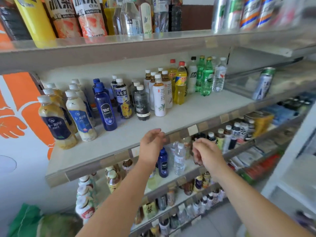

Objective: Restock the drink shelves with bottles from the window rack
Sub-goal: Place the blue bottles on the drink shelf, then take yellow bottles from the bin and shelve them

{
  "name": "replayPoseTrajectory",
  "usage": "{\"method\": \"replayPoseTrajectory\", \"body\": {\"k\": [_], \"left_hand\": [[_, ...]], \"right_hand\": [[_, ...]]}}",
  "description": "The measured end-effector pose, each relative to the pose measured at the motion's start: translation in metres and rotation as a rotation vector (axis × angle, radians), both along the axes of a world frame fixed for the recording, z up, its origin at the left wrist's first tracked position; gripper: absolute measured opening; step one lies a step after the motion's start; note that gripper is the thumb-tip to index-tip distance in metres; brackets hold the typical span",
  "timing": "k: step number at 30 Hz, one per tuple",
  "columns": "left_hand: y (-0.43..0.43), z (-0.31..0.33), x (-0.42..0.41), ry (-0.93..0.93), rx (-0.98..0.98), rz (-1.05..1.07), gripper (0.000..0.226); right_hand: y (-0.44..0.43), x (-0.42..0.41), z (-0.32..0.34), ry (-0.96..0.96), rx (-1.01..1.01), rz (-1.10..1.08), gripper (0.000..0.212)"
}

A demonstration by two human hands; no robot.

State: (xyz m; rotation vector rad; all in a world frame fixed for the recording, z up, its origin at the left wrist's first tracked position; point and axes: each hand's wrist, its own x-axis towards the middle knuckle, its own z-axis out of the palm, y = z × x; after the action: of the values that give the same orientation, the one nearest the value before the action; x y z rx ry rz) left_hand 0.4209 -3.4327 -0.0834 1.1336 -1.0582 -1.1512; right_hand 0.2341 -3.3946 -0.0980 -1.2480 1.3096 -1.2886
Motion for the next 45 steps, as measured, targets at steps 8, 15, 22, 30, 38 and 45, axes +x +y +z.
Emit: {"method": "replayPoseTrajectory", "body": {"k": [8, 15, 22, 30, 38, 45], "left_hand": [[0.064, -0.032, -0.098, -0.069, 0.065, -0.266, 0.017], [0.135, -0.082, -0.193, -0.047, 0.206, -0.417, 0.013], [0.22, -0.136, -0.266, -0.063, 0.322, -0.536, 0.019], [0.253, -0.157, -0.309, -0.083, 0.422, -0.622, 0.021], [0.245, -0.138, -0.369, -0.107, 0.356, -0.734, 0.017], [0.241, -0.132, -0.427, -0.121, 0.308, -0.765, 0.017]], "right_hand": [[0.066, -0.068, -0.029, 0.054, 0.107, -0.154, 0.029], [0.157, -0.155, -0.081, 0.13, 0.29, -0.289, 0.021], [0.246, -0.212, -0.145, 0.203, 0.464, -0.374, 0.019], [0.295, -0.246, -0.168, 0.169, 0.53, -0.448, 0.008], [0.302, -0.287, -0.141, 0.037, 0.428, -0.626, 0.012], [0.301, -0.341, -0.125, 0.004, 0.372, -0.713, 0.01]]}}
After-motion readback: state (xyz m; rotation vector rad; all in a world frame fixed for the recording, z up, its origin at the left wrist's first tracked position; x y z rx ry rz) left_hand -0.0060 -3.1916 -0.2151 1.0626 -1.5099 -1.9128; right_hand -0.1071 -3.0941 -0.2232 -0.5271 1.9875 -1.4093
